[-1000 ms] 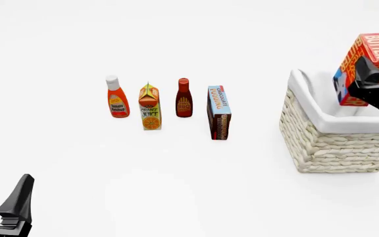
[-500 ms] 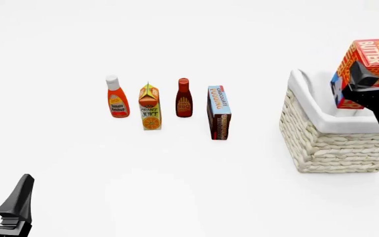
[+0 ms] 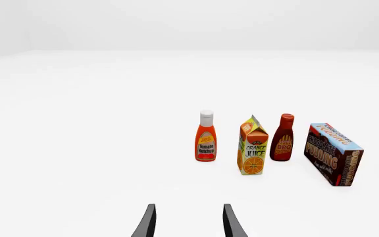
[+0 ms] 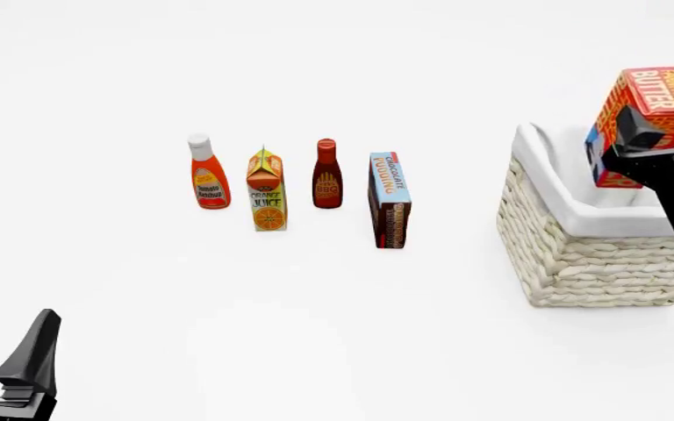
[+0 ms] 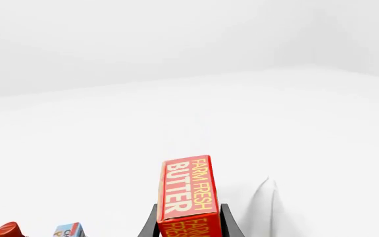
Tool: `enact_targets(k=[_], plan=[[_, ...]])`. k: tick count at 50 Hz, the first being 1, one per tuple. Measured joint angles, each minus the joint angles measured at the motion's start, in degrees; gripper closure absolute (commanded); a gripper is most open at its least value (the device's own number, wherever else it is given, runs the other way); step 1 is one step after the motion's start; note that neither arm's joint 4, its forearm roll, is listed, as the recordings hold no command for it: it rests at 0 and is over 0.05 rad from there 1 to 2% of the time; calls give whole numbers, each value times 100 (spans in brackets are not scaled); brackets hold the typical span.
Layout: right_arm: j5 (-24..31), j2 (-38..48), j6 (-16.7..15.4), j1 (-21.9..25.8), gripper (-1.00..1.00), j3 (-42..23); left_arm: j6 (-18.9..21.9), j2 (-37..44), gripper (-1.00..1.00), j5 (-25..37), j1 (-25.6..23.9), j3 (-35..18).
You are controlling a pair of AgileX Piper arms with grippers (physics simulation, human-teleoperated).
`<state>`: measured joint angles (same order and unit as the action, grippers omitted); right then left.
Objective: Pick the butter and place it in the basket.
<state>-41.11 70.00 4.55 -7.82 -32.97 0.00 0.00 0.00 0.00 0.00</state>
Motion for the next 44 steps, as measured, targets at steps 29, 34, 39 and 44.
enact_targets(k=[29,34,39,44], plan=[[-22,47,-192,-244,-100,-194,0,0,-100,0,0,0],[12,-8,-179,-251,-100,-196,0,0,-100,0,0,0],[184,-252,-76,-198,-100,-191,0,0,-100,0,0,0],[521,-850,64,-52,-100,-162,0,0,-100,0,0,0]])
